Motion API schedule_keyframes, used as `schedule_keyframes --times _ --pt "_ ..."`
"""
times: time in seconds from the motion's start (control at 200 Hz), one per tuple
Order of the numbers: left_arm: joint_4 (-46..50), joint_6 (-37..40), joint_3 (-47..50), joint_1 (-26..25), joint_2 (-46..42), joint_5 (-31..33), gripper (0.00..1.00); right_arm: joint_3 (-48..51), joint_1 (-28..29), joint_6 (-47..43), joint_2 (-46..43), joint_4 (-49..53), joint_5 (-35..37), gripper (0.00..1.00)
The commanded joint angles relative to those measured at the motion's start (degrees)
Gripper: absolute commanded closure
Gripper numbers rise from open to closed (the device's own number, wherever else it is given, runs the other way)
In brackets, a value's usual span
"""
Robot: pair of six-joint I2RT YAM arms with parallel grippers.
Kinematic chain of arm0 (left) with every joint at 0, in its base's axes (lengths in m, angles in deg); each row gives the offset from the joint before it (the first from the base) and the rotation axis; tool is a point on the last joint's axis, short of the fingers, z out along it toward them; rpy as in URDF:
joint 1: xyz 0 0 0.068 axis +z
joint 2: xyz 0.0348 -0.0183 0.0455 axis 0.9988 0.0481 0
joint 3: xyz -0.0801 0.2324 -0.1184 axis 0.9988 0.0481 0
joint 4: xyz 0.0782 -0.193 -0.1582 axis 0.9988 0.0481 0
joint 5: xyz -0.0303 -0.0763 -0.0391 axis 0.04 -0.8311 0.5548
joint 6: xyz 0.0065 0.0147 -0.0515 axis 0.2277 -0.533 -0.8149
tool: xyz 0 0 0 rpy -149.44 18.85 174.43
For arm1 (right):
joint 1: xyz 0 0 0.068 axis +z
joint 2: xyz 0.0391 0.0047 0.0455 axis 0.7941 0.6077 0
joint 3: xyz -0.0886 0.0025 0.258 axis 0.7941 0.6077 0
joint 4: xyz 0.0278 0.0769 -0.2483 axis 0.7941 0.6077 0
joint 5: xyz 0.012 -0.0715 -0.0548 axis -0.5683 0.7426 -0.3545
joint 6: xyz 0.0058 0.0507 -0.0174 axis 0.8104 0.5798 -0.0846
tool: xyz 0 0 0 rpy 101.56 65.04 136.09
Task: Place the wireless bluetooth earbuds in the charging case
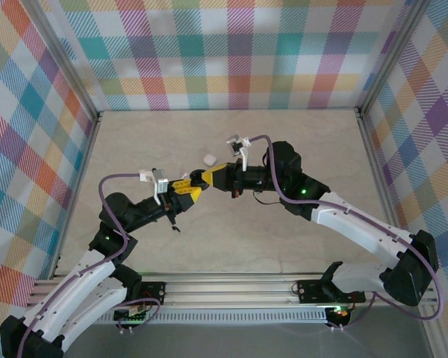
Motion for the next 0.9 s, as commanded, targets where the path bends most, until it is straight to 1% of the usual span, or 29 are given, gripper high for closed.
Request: schedule_keyframes --times 0.0,0.145,0.47,0.9 --pt "-3.47 -0.23 -0.69 -0.55 -0.77 1.0 1.0 0.7 0.44 -2.0 0.28 3.71 -0.95 0.94" --pt "-3.06 -0.27 -0.78 -0.54 -0.8 1.0 1.0 0.04 0.44 -2.74 0.39 5.02 -0.78 0.89" --pt "-2.68 -0.14 -0.69 -0.53 -1.09 0.99 1.0 -0.1 0.46 -3.18 0.3 5.67 -0.36 0.83" --pt "-2.33 -0.14 -0.4 -0.6 -1.85 1.09 1.0 -0.92 0.53 -3.53 0.02 6.87 0.56 0.8"
